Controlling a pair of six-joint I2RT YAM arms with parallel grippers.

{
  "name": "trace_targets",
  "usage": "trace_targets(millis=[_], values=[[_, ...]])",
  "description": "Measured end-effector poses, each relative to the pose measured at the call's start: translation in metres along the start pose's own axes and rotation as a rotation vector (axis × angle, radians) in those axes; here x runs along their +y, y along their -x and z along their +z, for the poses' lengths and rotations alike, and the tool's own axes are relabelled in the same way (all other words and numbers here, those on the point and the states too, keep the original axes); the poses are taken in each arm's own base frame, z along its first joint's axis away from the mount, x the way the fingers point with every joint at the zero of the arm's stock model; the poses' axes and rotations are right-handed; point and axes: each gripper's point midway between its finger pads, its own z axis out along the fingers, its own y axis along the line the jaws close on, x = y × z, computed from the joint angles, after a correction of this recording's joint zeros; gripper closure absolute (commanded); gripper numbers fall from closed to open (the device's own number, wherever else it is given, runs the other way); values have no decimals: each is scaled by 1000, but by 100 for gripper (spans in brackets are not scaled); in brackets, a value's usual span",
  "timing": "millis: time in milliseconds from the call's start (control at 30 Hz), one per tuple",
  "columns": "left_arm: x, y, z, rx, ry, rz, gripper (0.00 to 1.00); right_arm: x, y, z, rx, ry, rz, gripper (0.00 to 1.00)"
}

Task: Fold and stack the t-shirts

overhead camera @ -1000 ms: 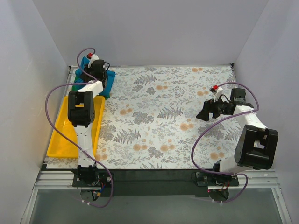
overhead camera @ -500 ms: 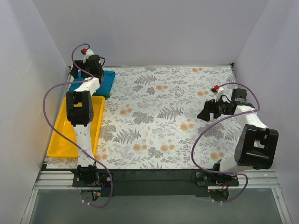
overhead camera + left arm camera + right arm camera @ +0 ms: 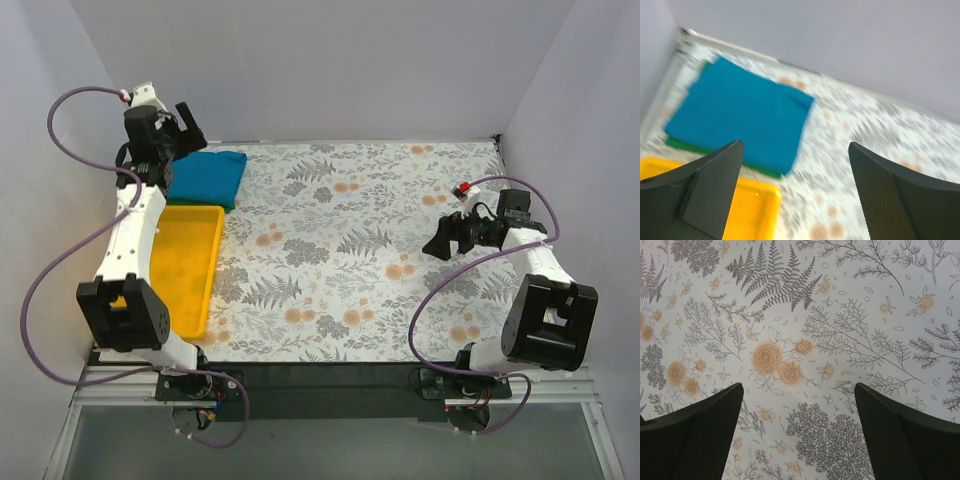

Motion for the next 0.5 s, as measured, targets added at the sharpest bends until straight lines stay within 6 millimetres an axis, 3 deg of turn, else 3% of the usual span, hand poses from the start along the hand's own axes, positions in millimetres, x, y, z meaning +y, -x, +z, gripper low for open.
trace_targets(millis=[33, 100, 200, 267, 367, 500], values=[[-7, -5, -17, 13, -57, -22, 15, 1, 2, -1, -5, -3, -10, 2], [-16, -37, -50, 88, -139, -58, 15, 2, 6, -4, -16, -9, -32, 2], [-17, -93, -86, 222, -192, -94, 14, 5, 12, -9, -30, -25, -66, 2], [-15, -119, -105, 282, -203, -117, 14, 6, 17, -14, -39, -45, -98, 2], [-17, -134, -131, 309, -234, -143, 14, 10, 25, -23, -55, -86, -165, 2], [-25, -129, -160, 269, -297, -161, 14, 19, 33, -41, -78, -164, -274, 2]])
